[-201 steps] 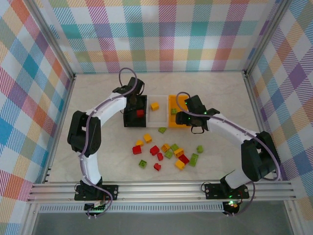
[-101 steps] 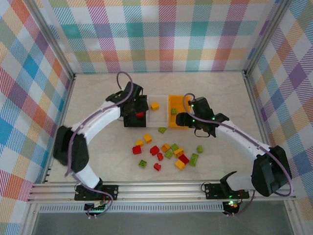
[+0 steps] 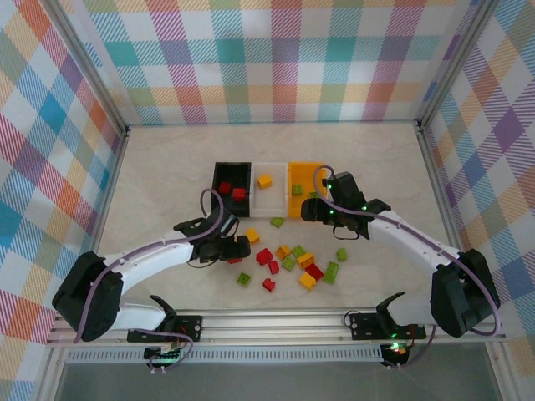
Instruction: Sort the legos into containers by color
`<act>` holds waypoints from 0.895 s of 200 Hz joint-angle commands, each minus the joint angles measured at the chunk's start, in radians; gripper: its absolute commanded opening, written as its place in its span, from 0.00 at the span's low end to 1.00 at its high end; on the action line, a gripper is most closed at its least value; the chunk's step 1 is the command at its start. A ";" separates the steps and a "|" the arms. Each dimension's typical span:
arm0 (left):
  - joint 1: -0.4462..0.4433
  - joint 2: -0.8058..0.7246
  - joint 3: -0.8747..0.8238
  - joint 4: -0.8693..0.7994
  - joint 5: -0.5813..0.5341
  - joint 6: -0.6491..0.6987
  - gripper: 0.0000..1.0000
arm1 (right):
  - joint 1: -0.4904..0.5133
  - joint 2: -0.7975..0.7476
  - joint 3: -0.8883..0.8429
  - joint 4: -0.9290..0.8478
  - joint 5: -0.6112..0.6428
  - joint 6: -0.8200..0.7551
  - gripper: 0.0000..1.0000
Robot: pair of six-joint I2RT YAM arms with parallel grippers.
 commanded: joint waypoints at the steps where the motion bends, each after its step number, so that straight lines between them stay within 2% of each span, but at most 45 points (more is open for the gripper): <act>1: -0.014 -0.005 -0.024 0.087 0.025 -0.031 0.88 | 0.001 -0.022 -0.008 0.013 -0.002 0.006 0.72; 44: -0.017 0.057 -0.040 0.119 0.016 -0.030 0.73 | 0.001 -0.019 -0.011 0.020 -0.002 0.010 0.72; 100: -0.018 0.054 -0.028 0.104 0.014 -0.024 0.47 | 0.000 -0.023 -0.013 0.014 0.011 0.007 0.72; 142: -0.017 -0.044 0.008 0.006 0.007 -0.021 0.38 | 0.001 -0.023 -0.010 0.021 0.013 0.009 0.72; 161: 0.000 -0.095 0.092 -0.071 -0.043 0.015 0.38 | 0.001 -0.024 -0.009 0.024 0.013 0.010 0.72; 179: 0.060 -0.073 0.219 -0.140 -0.091 0.055 0.35 | 0.002 -0.024 -0.010 0.022 0.013 0.008 0.72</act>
